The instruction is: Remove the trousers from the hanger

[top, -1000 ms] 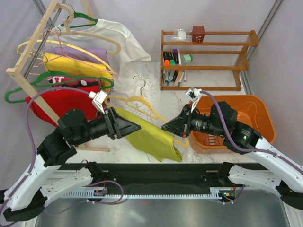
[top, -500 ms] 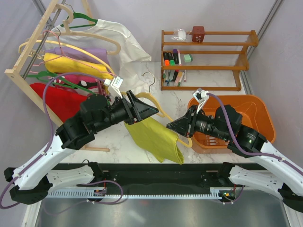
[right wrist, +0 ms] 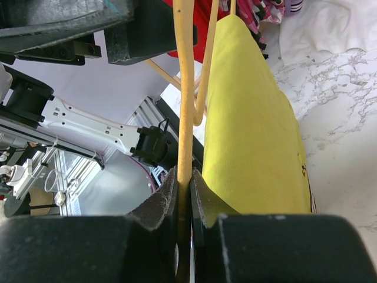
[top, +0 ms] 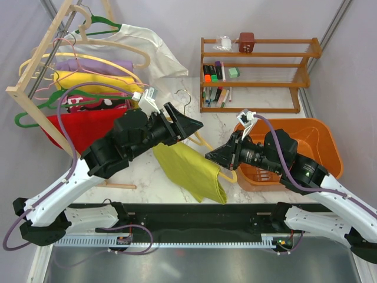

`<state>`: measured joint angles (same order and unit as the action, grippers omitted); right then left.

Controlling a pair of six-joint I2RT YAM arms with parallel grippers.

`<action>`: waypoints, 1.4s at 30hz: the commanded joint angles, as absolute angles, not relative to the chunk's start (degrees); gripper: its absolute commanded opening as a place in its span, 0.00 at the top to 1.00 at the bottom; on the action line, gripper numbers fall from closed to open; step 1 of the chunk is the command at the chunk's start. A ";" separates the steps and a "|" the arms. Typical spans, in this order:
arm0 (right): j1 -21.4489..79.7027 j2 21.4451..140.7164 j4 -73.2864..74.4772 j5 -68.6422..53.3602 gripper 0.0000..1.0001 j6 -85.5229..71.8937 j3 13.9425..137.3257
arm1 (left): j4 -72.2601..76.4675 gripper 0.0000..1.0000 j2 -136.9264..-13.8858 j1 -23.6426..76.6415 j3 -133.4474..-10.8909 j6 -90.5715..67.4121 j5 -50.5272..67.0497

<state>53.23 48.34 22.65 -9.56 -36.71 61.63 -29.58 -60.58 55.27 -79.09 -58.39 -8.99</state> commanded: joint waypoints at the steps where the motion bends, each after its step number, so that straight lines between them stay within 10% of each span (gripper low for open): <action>1: 53.35 47.46 14.50 -9.58 1.00 -36.74 64.25 | -29.61 0.30 -61.26 55.98 -82.18 -57.39 -11.87; 12: 53.70 51.06 13.71 -15.82 1.00 -36.65 67.06 | -28.65 0.29 -65.12 56.42 -83.41 -55.55 -10.99; 18: 54.40 49.66 13.10 -18.63 1.00 -37.44 66.01 | -27.95 0.52 -64.34 56.34 -82.09 -54.58 -10.46; 22: 54.67 49.13 13.27 -19.07 1.00 -39.63 64.25 | -27.34 0.95 -64.42 56.34 -82.35 -53.35 -8.71; 26: 54.93 49.48 15.55 -19.78 0.99 -42.62 64.07 | -26.11 0.98 -64.07 56.34 -81.74 -53.35 -5.55; 33: 55.11 48.17 23.89 -14.78 0.37 -42.81 67.41 | -24.87 0.98 -61.00 56.34 -79.10 -55.63 -3.78; 42: 55.02 42.73 39.19 3.85 0.20 -32.97 70.76 | -25.14 0.98 -59.85 56.25 -83.75 -57.92 -0.71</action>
